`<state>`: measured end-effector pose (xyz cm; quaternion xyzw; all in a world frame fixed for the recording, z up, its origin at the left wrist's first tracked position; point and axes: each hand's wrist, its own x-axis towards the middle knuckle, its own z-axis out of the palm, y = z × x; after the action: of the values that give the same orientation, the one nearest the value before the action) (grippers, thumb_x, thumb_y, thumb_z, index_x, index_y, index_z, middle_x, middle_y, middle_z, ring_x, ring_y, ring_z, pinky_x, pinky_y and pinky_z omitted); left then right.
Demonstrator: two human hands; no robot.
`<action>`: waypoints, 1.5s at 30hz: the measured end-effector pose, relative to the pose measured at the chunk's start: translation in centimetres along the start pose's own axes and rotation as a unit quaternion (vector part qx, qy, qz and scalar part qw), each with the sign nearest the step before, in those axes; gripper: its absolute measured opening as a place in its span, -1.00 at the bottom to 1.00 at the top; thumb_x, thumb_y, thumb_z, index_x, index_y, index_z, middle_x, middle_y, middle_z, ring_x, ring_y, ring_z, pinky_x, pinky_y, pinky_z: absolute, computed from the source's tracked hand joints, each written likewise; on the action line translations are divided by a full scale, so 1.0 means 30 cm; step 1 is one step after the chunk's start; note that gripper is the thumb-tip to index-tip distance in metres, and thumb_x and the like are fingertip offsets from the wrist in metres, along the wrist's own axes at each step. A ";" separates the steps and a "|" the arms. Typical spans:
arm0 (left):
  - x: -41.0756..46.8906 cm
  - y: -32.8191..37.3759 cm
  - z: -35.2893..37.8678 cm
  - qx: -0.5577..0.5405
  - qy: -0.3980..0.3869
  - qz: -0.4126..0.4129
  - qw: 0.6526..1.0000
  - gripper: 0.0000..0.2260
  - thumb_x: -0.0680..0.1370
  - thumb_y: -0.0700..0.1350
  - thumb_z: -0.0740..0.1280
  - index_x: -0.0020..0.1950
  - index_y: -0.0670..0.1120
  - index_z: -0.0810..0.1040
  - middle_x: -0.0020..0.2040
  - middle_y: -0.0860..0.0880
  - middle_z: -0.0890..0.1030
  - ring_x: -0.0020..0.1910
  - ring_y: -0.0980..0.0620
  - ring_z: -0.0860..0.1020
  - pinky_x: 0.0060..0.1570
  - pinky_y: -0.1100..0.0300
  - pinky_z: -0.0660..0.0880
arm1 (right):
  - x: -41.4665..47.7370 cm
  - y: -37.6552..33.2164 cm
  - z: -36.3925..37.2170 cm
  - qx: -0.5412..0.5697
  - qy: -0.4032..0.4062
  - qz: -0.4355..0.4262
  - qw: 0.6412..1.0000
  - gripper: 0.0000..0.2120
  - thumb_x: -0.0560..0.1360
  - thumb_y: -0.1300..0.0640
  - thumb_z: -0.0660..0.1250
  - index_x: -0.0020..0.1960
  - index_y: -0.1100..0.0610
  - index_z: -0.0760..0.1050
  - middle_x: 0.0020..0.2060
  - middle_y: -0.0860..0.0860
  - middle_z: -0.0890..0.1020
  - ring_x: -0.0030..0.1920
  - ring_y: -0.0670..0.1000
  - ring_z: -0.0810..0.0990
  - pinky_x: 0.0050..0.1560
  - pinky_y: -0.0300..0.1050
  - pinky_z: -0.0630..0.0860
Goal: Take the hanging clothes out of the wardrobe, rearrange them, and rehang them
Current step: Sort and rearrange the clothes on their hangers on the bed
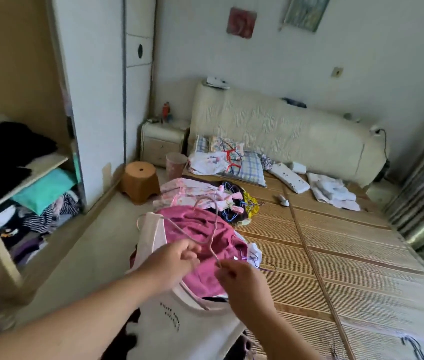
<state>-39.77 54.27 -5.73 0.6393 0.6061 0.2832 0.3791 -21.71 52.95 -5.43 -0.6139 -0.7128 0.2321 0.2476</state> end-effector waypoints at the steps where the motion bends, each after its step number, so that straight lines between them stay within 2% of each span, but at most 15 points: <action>1: -0.010 0.010 -0.053 0.030 0.050 0.013 0.998 -0.85 0.56 -0.02 0.31 0.12 0.09 0.51 -0.10 0.18 0.56 -0.17 0.28 0.51 -0.31 0.52 0.32 | 0.015 -0.028 -0.026 -0.014 0.001 -0.011 1.000 -0.91 0.48 0.03 0.35 -0.08 -0.08 0.64 -0.53 -0.23 0.49 -0.47 -0.24 0.45 -0.42 -0.34 0.33; 3: -0.037 0.032 -0.161 0.080 0.136 0.041 0.987 -0.85 0.51 -0.06 0.36 0.06 0.09 0.53 -0.09 0.17 0.55 -0.13 0.20 0.50 -0.27 0.50 0.32 | 0.034 -0.085 -0.074 -0.031 0.000 -0.034 0.999 -0.91 0.48 0.06 0.36 -0.07 -0.08 0.64 -0.53 -0.18 0.50 -0.48 -0.17 0.47 -0.48 -0.32 0.28; 6: -0.064 0.034 -0.318 0.227 0.248 0.081 0.938 -0.66 0.41 -0.05 0.46 0.16 0.00 0.54 0.07 -0.03 0.51 0.04 0.00 0.46 0.01 0.21 0.39 | 0.062 -0.175 -0.135 -0.056 -0.013 -0.086 0.995 -0.90 0.48 0.05 0.37 -0.12 -0.12 0.64 -0.42 -0.08 0.61 -0.40 -0.04 0.56 -0.48 -0.29 0.30; 9: -0.082 0.006 -0.472 0.300 0.314 0.106 0.894 -0.50 0.34 -0.06 0.51 0.25 -0.08 0.50 0.16 -0.21 0.48 0.16 -0.23 0.42 0.17 -0.05 0.38 | 0.097 -0.273 -0.167 -0.055 -0.014 -0.117 0.992 -0.89 0.47 0.00 0.37 -0.06 -0.19 0.62 -0.39 -0.15 0.63 -0.41 -0.15 0.55 -0.42 -0.27 0.39; 14: -0.062 -0.156 -0.734 0.202 0.176 0.052 0.962 -0.66 0.60 0.01 0.22 0.37 0.00 0.40 0.32 -0.05 0.46 0.26 -0.03 0.44 0.20 0.08 0.38 | 0.155 -0.423 -0.125 -0.004 0.027 -0.120 0.992 -0.74 0.39 -0.03 0.45 -0.15 -0.40 0.49 -0.38 -0.40 0.58 -0.27 -0.27 0.57 -0.23 -0.32 0.43; 17: -0.023 -0.283 -0.887 0.246 0.116 0.048 0.961 -0.67 0.63 0.01 0.15 0.38 0.02 0.39 0.33 -0.01 0.43 0.27 0.01 0.42 0.23 0.08 0.39 | 0.198 -0.512 -0.040 0.004 0.019 -0.110 0.994 -0.65 0.40 0.03 0.47 -0.28 -0.47 0.51 -0.36 -0.29 0.61 -0.32 -0.24 0.57 -0.28 -0.36 0.40; 20: 0.049 -0.394 -1.027 0.275 0.091 0.057 0.955 -0.85 0.62 -0.01 0.14 0.04 0.12 0.50 0.11 0.03 0.50 0.03 0.11 0.47 -0.03 0.20 0.40 | 0.248 -0.601 0.090 0.016 0.015 -0.093 0.995 -0.62 0.40 0.07 0.47 -0.36 -0.42 0.53 -0.36 -0.33 0.59 -0.38 -0.31 0.52 -0.35 -0.48 0.36; 22: 0.094 -0.453 -1.102 0.280 0.076 0.057 0.955 -0.80 0.63 0.02 0.13 -0.18 0.13 0.41 -0.12 0.09 0.51 -0.16 0.15 0.47 -0.25 0.25 0.33 | 0.287 -0.654 0.170 0.046 0.026 -0.069 0.996 -0.69 0.40 0.10 0.48 -0.29 -0.34 0.59 -0.37 -0.25 0.61 -0.45 -0.26 0.49 -0.40 -0.47 0.34; 25: 0.144 -0.530 -1.176 0.276 0.053 0.069 0.957 -0.78 0.63 0.06 0.10 -0.19 0.13 0.38 -0.24 0.09 0.51 -0.23 0.12 0.50 -0.32 0.23 0.36 | 0.348 -0.726 0.251 0.048 0.021 -0.049 0.997 -0.65 0.42 0.10 0.45 -0.32 -0.38 0.57 -0.38 -0.14 0.63 -0.48 -0.21 0.42 -0.44 -0.40 0.30; 27: 0.184 -0.558 -1.230 0.272 0.044 0.090 0.957 -0.78 0.63 0.09 0.09 -0.20 0.12 0.37 -0.25 0.08 0.52 -0.25 0.11 0.51 -0.33 0.23 0.37 | 0.394 -0.774 0.304 0.043 0.007 -0.047 0.998 -0.61 0.43 0.10 0.44 -0.34 -0.42 0.55 -0.41 -0.20 0.61 -0.48 -0.24 0.45 -0.44 -0.44 0.30; 31: 0.270 -0.619 -1.301 0.244 -0.011 0.111 0.963 -0.78 0.62 0.10 0.09 -0.19 0.12 0.38 -0.23 0.05 0.52 -0.22 0.09 0.50 -0.28 0.21 0.38 | 0.502 -0.822 0.395 0.051 0.000 -0.022 0.998 -0.75 0.39 0.09 0.47 -0.30 -0.28 0.61 -0.45 -0.13 0.60 -0.51 -0.22 0.42 -0.47 -0.35 0.30; 35: 0.399 -0.647 -1.351 0.217 0.029 0.123 0.968 -0.80 0.63 0.03 0.11 -0.18 0.11 0.38 -0.22 0.07 0.52 -0.21 0.11 0.49 -0.29 0.21 0.34 | 0.617 -0.825 0.457 0.067 0.007 -0.007 0.998 -0.91 0.39 0.05 0.46 -0.24 -0.14 0.64 -0.48 -0.07 0.58 -0.49 -0.16 0.43 -0.42 -0.27 0.35; 39: 0.609 -0.649 -1.402 0.231 0.060 0.136 0.962 -0.82 0.63 0.00 0.13 -0.18 0.13 0.37 -0.25 0.10 0.50 -0.24 0.15 0.47 -0.34 0.24 0.28 | 0.787 -0.787 0.474 0.008 0.027 0.002 1.000 -0.91 0.43 -0.02 0.43 -0.24 -0.20 0.62 -0.45 -0.29 0.58 -0.47 -0.26 0.48 -0.47 -0.43 0.33; 42: 0.800 -0.662 -1.451 0.233 0.070 0.138 0.960 -0.78 0.62 -0.01 0.17 -0.24 0.13 0.36 -0.27 0.09 0.50 -0.26 0.13 0.47 -0.34 0.21 0.29 | 0.943 -0.710 0.474 -0.010 0.020 0.041 0.999 -0.90 0.46 0.02 0.40 -0.23 -0.11 0.60 -0.52 -0.18 0.52 -0.45 -0.22 0.42 -0.45 -0.39 0.33; 45: 0.990 -0.662 -1.478 0.248 0.069 0.142 0.956 -0.76 0.62 -0.03 0.19 -0.25 0.14 0.36 -0.30 0.09 0.50 -0.28 0.12 0.47 -0.35 0.19 0.29 | 1.102 -0.656 0.482 -0.018 0.017 0.060 0.998 -0.92 0.49 0.05 0.37 -0.13 -0.04 0.64 -0.36 -0.13 0.60 -0.31 -0.12 0.51 -0.34 -0.37 0.35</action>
<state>-84.22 89.49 -0.58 0.7716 0.5850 0.2180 0.1220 -50.00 82.57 -1.81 -0.6639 -0.6741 0.2235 0.2341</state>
